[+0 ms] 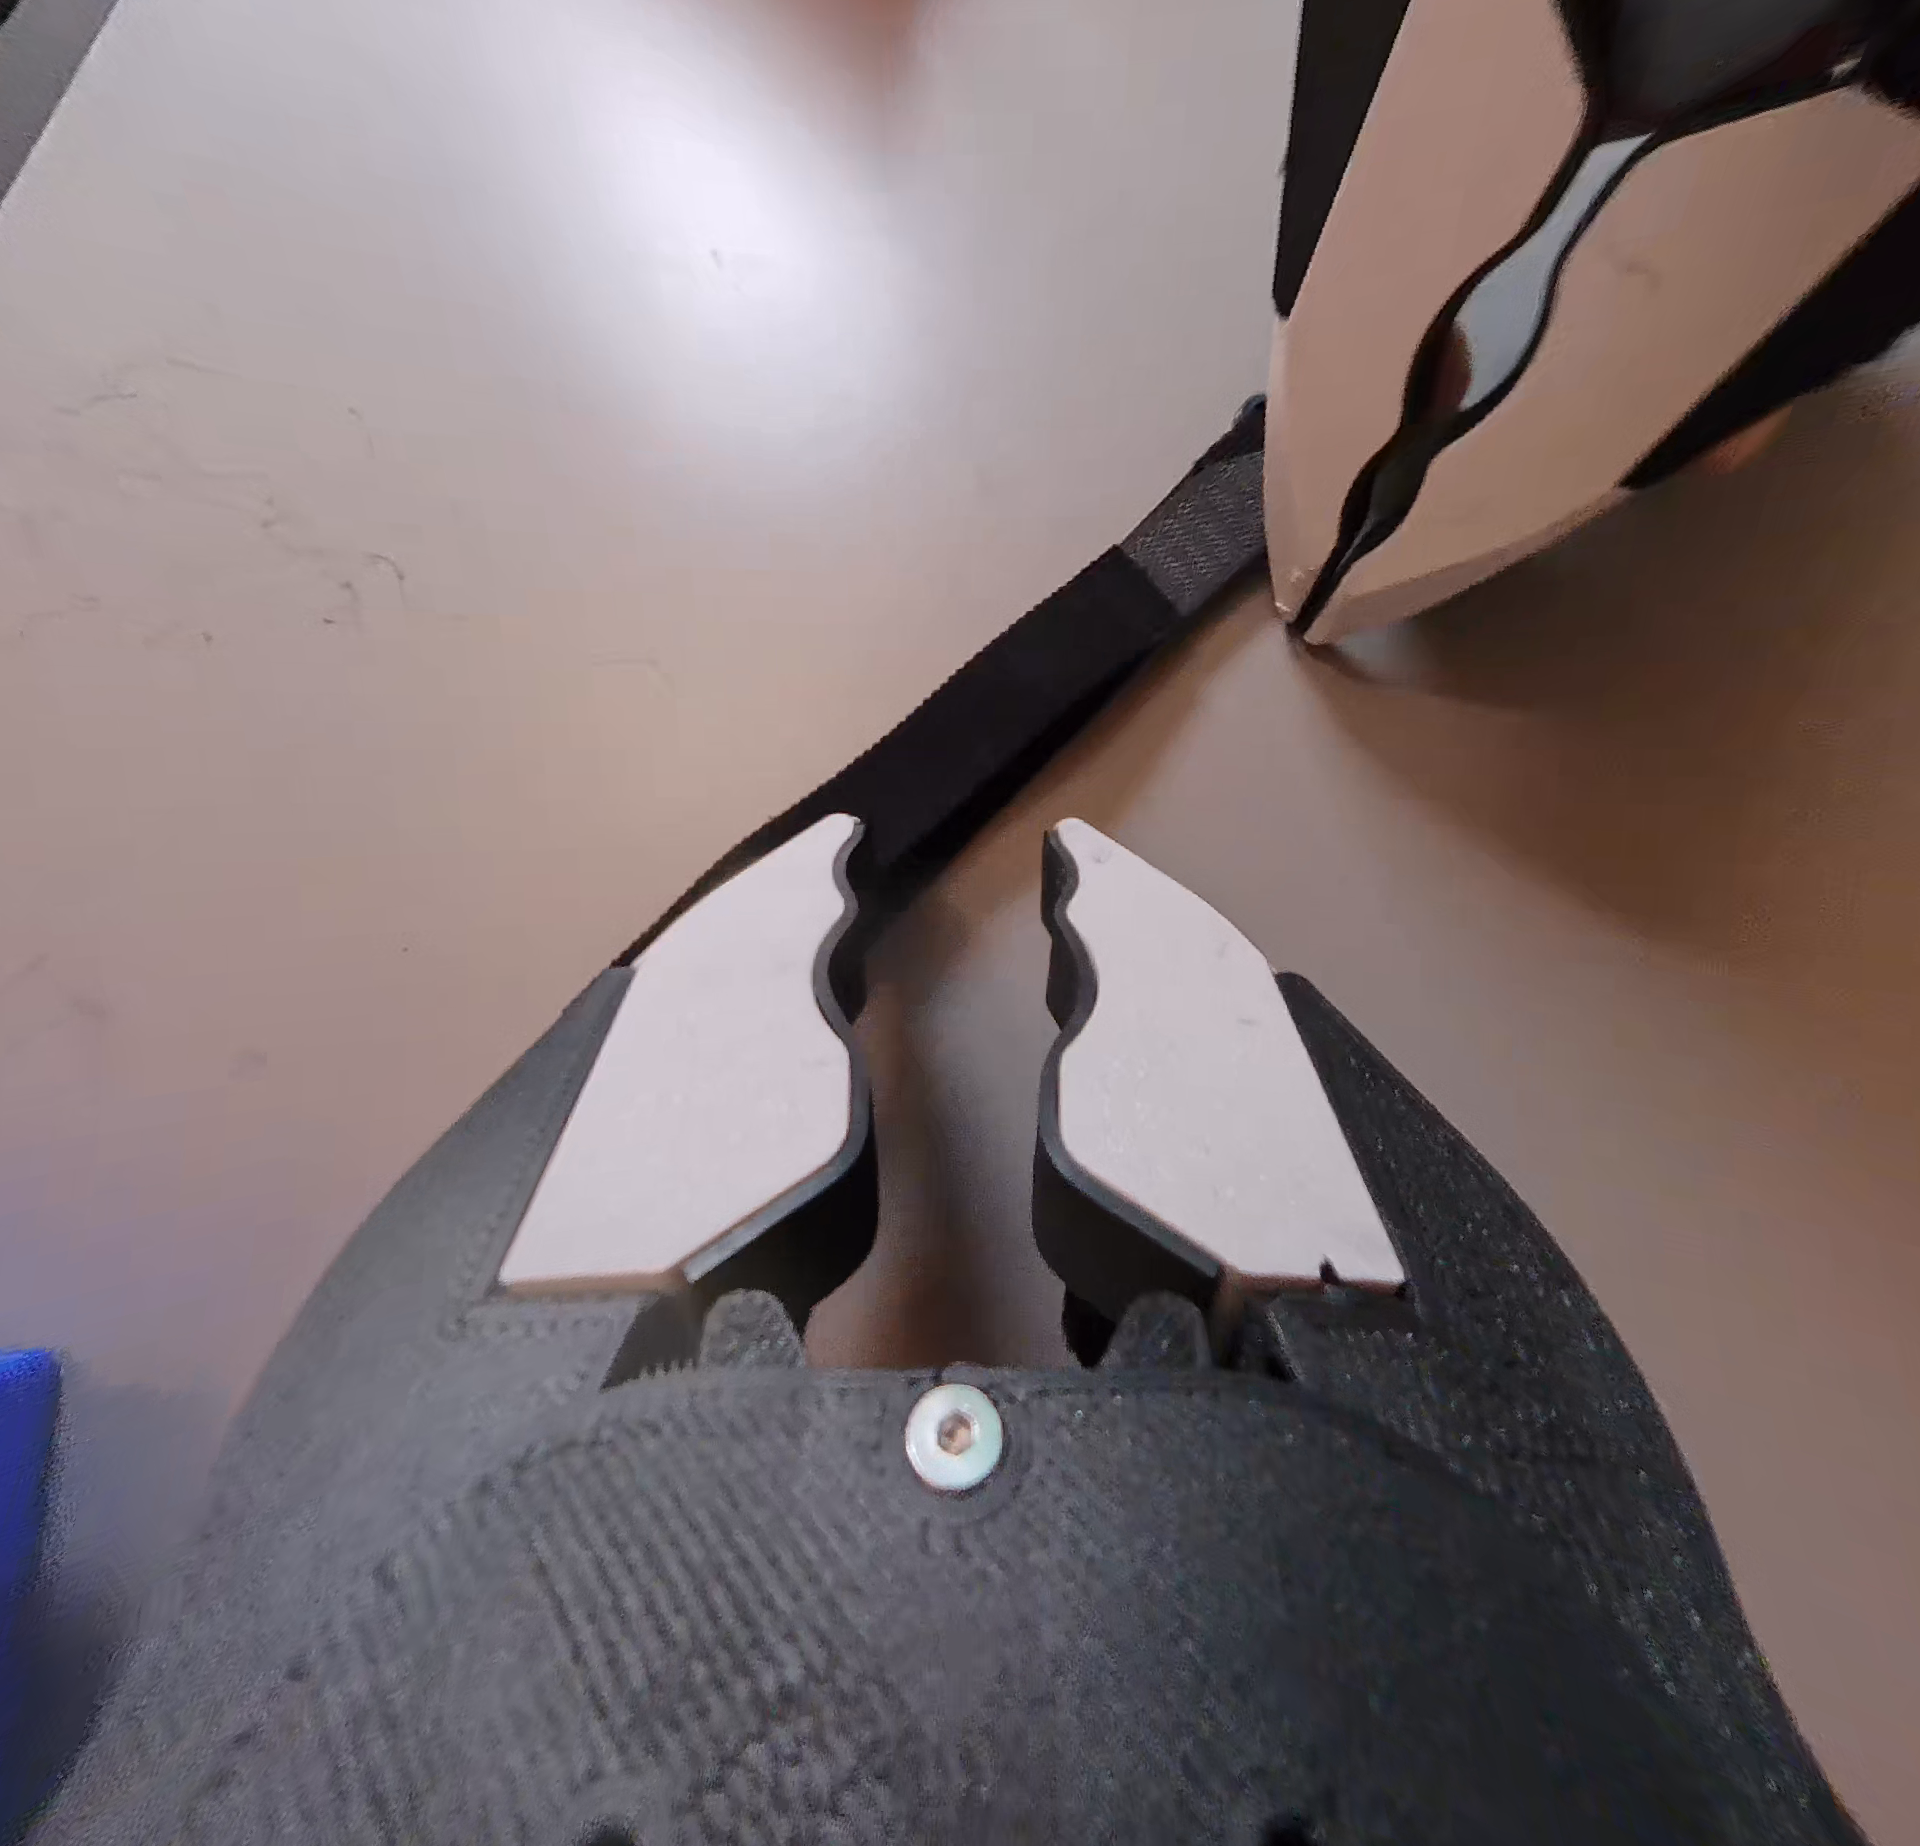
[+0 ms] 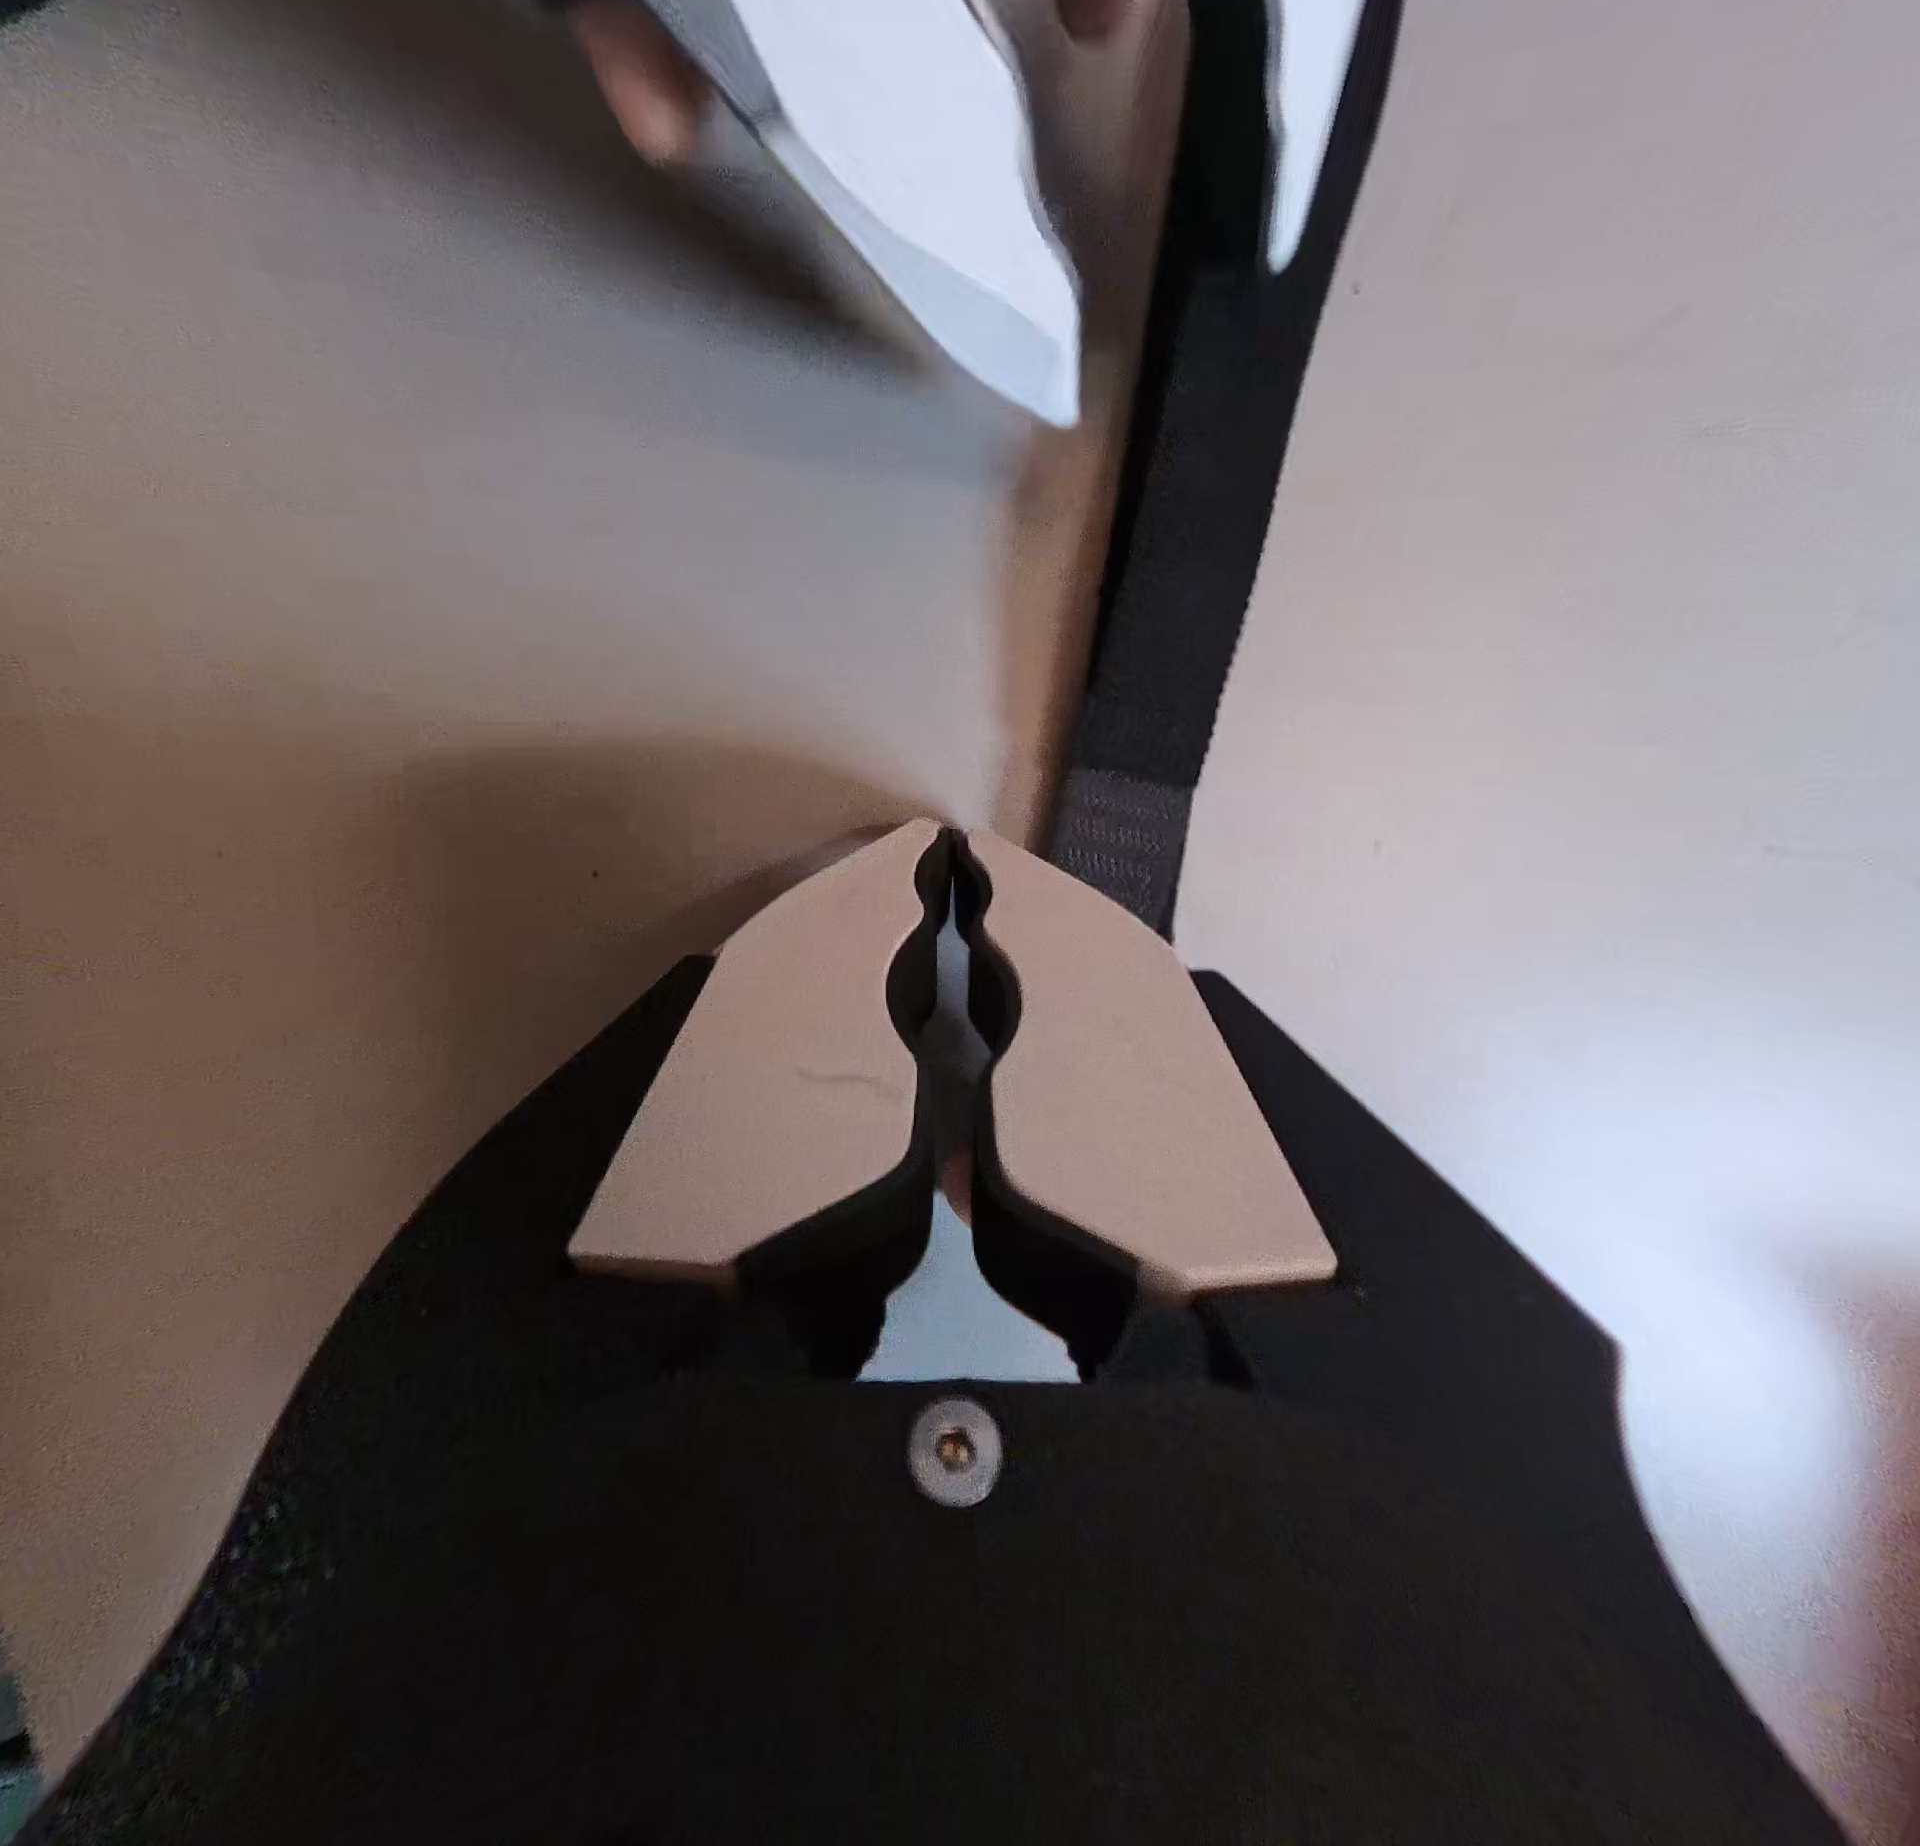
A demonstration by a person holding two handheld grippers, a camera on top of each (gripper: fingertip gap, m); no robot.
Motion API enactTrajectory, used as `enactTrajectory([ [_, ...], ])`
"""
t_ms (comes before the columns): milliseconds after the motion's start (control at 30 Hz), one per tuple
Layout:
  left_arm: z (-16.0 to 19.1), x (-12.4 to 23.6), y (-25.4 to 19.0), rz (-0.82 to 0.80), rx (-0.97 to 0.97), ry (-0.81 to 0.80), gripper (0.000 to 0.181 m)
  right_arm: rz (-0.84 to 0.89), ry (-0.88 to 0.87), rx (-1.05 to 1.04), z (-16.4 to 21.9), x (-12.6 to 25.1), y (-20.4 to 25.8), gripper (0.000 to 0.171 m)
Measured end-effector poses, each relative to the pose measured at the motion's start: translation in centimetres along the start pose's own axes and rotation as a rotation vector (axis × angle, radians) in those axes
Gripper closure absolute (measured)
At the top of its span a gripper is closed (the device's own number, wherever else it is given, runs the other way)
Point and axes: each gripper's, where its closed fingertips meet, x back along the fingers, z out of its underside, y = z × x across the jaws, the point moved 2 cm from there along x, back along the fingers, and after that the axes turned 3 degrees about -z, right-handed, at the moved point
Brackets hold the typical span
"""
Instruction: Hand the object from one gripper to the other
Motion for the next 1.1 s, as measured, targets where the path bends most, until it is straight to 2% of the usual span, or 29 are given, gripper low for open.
enactTrajectory([
  [33,-0.1,0.7,0.1,0.016,0.019,-0.021,0.149,-0.017,0.010,-0.007,0.2,0.1,0.0,0.171],
  [67,-0.2,1.3,0.5,0.013,0.037,-0.041,0.150,-0.033,0.015,0.001,0.5,0.3,0.1,0.171],
  [133,-0.4,2.4,1.3,-0.008,0.056,-0.078,0.150,-0.049,-0.085,-0.016,-0.4,1.4,0.2,0.165],
  [233,-0.9,3.5,2.4,-0.015,0.093,-0.147,0.151,0.043,-0.160,-0.050,-1.5,3.1,-1.5,0.139],
  [300,-1.1,3.8,3.0,-0.020,0.123,-0.180,0.152,0.094,-0.116,-0.067,-1.3,2.9,-2.9,0.137],
  [367,-1.2,3.9,3.2,-0.028,0.130,-0.204,0.152,0.064,0.025,-0.087,0.3,1.2,-3.0,0.135],
  [400,-1.3,4.1,3.3,-0.036,0.127,-0.215,0.152,0.092,0.062,-0.072,0.6,0.7,-3.2,0.150],
  [467,-1.5,4.5,3.5,-0.047,0.115,-0.241,0.151,0.068,0.091,0.008,0.3,0.8,-2.2,0.152],
  [500,-1.8,4.9,3.5,-0.044,0.110,-0.264,0.150,0.128,0.034,0.073,-0.7,1.5,-2.4,0.159],
  [567,-2.4,5.8,3.3,-0.010,0.106,-0.312,0.143,0.276,-0.091,0.258,-2.8,4.0,-2.6,0.161],
  [600,-2.6,6.2,3.1,0.010,0.100,-0.332,0.138,0.405,-0.127,0.380,-3.6,5.5,-3.0,0.161],
  [667,-3.1,7.0,2.7,0.022,0.049,-0.358,0.133,0.595,-0.127,0.656,-4.4,8.1,-2.9,0.161],
  [733,-3.5,7.5,1.7,0.008,-0.051,-0.339,0.130,0.688,-0.152,0.897,-5.2,9.6,-1.7,0.161],
  [800,-4.0,8.0,0.7,-0.030,-0.150,-0.320,0.129,0.774,-0.057,1.056,-5.1,10.4,-1.3,0.161],
  [900,-5.0,8.4,-1.2,-0.081,-0.308,-0.294,0.127,0.787,0.041,1.206,-4.5,10.5,-0.5,0.162],
  [967,-5.3,7.6,-3.0,-0.054,-0.386,-0.250,0.123,0.762,0.062,1.265,-4.3,10.2,0.4,0.162],
  [1033,-5.1,6.0,-5.1,0.028,-0.441,-0.211,0.120,0.730,0.054,1.306,-4.5,9.8,1.8,0.162],
  [1100,-5.0,5.0,-7.5,0.155,-0.439,-0.203,0.130,0.725,0.053,1.299,-4.9,9.5,2.4,0.162],
])
